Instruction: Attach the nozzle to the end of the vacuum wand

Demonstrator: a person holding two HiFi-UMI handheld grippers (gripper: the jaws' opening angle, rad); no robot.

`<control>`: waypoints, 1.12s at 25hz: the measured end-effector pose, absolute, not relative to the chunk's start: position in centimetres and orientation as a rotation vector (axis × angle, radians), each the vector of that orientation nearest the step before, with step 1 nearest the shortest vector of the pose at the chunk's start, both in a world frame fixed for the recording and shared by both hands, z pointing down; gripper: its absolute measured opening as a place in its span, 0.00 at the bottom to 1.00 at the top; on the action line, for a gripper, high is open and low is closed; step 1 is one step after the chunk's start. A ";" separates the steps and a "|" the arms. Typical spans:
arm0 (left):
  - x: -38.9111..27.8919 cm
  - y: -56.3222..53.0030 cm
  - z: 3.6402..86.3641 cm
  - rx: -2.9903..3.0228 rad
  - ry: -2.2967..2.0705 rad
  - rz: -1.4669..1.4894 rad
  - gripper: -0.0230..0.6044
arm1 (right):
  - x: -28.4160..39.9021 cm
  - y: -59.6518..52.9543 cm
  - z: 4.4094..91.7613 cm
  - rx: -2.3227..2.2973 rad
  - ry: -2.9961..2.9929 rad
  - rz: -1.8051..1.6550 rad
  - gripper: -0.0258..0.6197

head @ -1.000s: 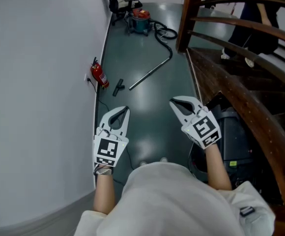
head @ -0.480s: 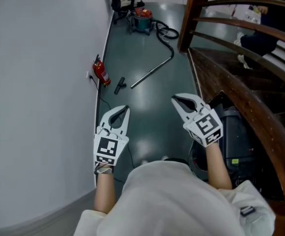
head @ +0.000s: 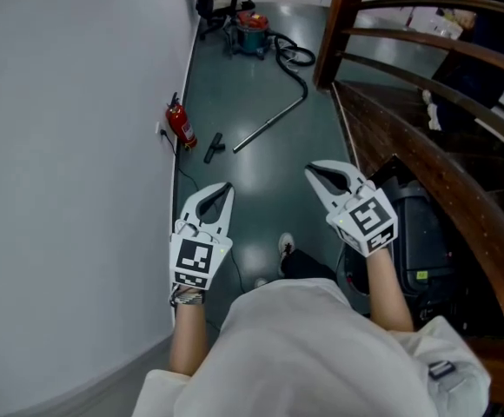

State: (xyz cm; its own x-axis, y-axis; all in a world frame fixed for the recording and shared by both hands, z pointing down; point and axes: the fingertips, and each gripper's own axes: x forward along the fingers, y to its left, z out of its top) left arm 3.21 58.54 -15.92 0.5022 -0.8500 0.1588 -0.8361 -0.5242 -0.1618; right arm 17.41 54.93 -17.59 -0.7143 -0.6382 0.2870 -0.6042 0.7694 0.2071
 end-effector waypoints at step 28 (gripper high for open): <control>1.8 38.5 -13.3 -2.621 1.613 -0.418 0.04 | 15.5 33.0 -14.8 0.817 -2.695 -0.081 0.09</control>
State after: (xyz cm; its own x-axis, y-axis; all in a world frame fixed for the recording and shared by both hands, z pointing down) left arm 1.82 38.46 -13.35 0.4244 -0.8811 0.2087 -0.8715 -0.4600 -0.1701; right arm 15.47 32.96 -14.83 -0.7840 -0.5496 0.2887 -0.5313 0.8345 0.1458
